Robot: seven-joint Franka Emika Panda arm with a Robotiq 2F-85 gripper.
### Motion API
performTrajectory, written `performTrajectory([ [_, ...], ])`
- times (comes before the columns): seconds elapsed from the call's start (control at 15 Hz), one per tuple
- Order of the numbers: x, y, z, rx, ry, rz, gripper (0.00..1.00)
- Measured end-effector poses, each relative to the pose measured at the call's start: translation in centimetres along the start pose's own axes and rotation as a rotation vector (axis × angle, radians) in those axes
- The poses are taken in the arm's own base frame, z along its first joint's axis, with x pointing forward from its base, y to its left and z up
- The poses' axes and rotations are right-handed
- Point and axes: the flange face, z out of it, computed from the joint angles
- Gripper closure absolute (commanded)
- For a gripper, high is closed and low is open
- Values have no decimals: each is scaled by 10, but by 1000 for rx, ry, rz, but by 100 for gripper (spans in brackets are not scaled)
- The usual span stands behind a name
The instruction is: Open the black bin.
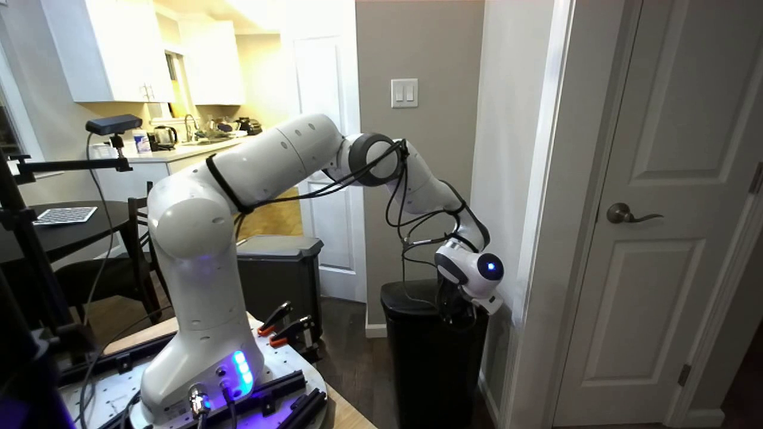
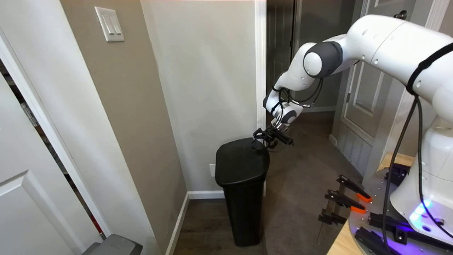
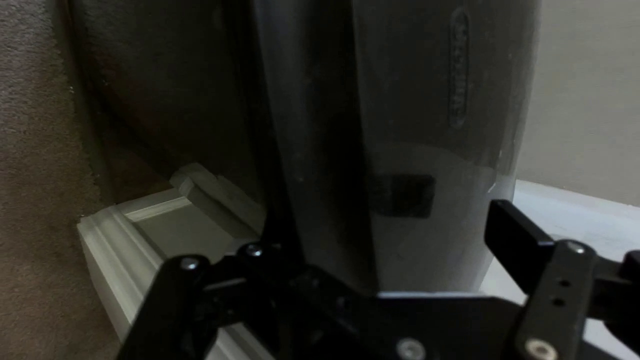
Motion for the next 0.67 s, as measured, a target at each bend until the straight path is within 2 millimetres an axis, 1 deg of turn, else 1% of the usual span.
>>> performTrajectory([
  [0.4, -11, -23, -21, -14, 21, -11, 0],
  [0.67, -16, -45, -33, -23, 49, -31, 0],
])
